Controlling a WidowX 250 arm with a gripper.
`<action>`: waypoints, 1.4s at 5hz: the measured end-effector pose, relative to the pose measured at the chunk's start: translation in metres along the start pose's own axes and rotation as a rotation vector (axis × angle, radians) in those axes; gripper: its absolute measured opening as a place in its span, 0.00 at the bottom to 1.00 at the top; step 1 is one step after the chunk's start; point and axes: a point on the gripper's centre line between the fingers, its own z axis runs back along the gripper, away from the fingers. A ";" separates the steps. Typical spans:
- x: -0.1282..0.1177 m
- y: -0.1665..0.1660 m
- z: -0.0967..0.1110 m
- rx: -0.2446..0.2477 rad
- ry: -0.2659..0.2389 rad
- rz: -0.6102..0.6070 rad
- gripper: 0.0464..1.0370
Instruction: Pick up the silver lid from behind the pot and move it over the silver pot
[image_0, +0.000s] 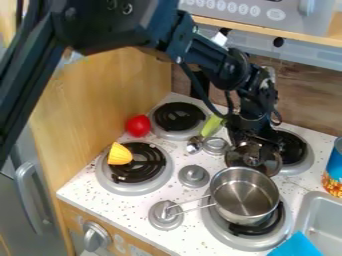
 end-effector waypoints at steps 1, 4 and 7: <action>-0.005 -0.002 -0.009 -0.008 0.023 -0.012 0.88; -0.003 -0.002 -0.009 -0.002 0.006 0.016 0.28; -0.003 0.002 0.000 -0.031 0.002 0.028 0.28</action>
